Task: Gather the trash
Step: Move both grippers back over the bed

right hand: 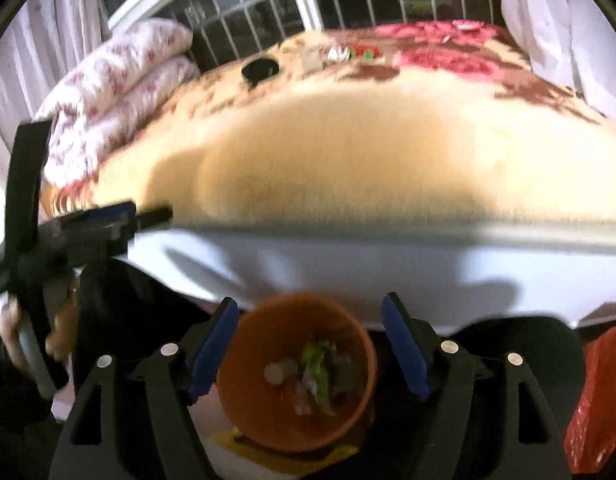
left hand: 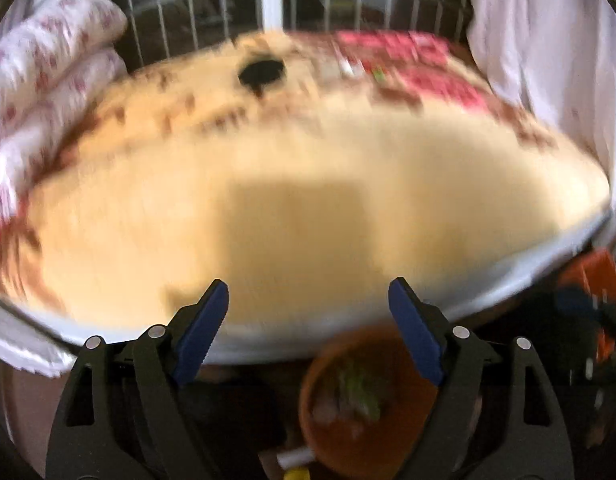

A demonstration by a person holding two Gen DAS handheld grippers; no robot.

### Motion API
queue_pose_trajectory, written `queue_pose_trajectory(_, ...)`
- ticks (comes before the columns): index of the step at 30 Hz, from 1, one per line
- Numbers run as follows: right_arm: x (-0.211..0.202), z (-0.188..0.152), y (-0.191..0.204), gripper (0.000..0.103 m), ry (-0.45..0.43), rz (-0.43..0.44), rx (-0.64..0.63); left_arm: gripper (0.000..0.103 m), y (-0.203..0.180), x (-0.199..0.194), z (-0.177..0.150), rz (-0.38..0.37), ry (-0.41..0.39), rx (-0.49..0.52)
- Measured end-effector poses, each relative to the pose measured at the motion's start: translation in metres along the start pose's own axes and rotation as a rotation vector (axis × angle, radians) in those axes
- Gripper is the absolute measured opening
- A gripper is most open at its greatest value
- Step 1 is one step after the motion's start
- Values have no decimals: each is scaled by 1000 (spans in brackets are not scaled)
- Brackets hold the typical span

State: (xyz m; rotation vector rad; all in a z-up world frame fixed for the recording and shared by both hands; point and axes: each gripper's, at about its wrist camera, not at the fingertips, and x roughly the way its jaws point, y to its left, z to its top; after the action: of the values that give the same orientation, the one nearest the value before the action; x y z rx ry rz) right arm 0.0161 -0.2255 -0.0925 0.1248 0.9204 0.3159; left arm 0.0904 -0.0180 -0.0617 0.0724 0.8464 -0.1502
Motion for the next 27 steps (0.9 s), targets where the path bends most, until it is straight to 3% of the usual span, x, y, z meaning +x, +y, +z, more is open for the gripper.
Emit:
queue_pose_trajectory(4,7,15,-1,75,-15,15,5,89,12,29,70,66,-56,-1)
queue_pose_trajectory(11,19,29,-3,76,-11,-1,-19,89,34,114,155,129,-40,-29)
queue_pose_trajectory(17,25,39,-19,77,-16,-4,14,89,47,166,194,164,-14,-12)
queue_pose_trajectory(25,41,42,-19,78,22,-11,5,89,52,217,229,128,26,-35)
queue_pose_trajectory(27,45,42,-18,78,30,-10,9,74,51,229,228,124,52,-31)
